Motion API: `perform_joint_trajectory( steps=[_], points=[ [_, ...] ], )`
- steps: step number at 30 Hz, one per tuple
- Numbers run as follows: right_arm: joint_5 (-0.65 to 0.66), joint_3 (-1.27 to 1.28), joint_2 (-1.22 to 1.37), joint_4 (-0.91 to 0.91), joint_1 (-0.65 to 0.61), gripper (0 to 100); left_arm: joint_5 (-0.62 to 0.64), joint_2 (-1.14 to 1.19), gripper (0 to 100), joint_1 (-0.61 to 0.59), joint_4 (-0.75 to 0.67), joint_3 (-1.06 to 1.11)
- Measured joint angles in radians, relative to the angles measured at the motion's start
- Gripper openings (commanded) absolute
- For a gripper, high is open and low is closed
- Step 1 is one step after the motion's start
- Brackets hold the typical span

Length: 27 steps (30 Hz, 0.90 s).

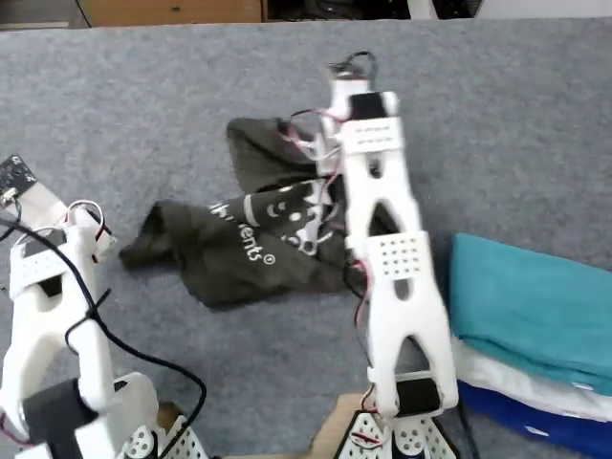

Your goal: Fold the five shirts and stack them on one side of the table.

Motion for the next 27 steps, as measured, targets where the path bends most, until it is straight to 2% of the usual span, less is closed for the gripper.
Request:
perform_joint_trajectory(
  steps=[3,8,12,14,20,27],
  points=[
    [0.014,0.199,-0.127,0.0,0.077,0.5,0.002,0.063,2,0.0,0.0,-0.038],
    [0.107,0.617,-0.393,0.0,0.192,0.8,0.002,0.084,2,0.0,0.0,-0.055],
    [0.183,0.907,-0.565,0.0,0.252,1.1,0.002,0.084,2,0.0,0.014,-0.064],
    [0.227,1.0,-0.621,0.0,0.276,4.3,0.002,0.084,2,0.002,0.015,-0.064],
    [0.318,1.117,-0.747,0.0,0.35,21.0,0.002,0.084,2,0.002,0.015,-0.064],
    [0.362,1.088,-0.945,0.0,0.338,22.1,0.002,0.084,2,0.002,0.015,-0.064]
  ],
)
